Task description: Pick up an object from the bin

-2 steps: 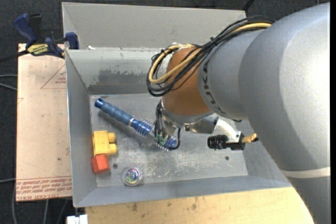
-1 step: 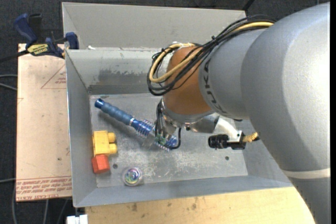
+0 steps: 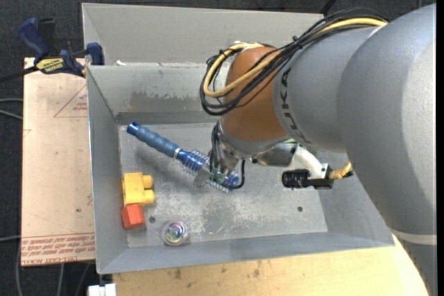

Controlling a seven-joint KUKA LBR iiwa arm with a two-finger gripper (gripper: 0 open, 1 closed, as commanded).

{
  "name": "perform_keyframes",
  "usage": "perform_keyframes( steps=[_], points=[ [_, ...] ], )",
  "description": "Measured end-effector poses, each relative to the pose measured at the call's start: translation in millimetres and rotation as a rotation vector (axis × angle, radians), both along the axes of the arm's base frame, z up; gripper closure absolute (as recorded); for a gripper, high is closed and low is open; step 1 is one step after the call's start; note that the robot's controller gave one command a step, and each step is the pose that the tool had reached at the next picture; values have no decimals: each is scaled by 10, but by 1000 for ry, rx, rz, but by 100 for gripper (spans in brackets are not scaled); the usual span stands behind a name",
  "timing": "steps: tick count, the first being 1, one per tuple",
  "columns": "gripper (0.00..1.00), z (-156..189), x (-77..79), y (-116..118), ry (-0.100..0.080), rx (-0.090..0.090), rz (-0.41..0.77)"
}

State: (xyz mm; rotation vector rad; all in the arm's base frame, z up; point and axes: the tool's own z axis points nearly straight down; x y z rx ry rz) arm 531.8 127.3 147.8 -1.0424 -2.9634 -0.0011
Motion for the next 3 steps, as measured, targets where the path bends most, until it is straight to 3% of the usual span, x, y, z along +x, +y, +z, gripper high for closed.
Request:
perform_keyframes(
  steps=[3],
  points=[
    [100,482,2,1,1,0,9]
  ],
)
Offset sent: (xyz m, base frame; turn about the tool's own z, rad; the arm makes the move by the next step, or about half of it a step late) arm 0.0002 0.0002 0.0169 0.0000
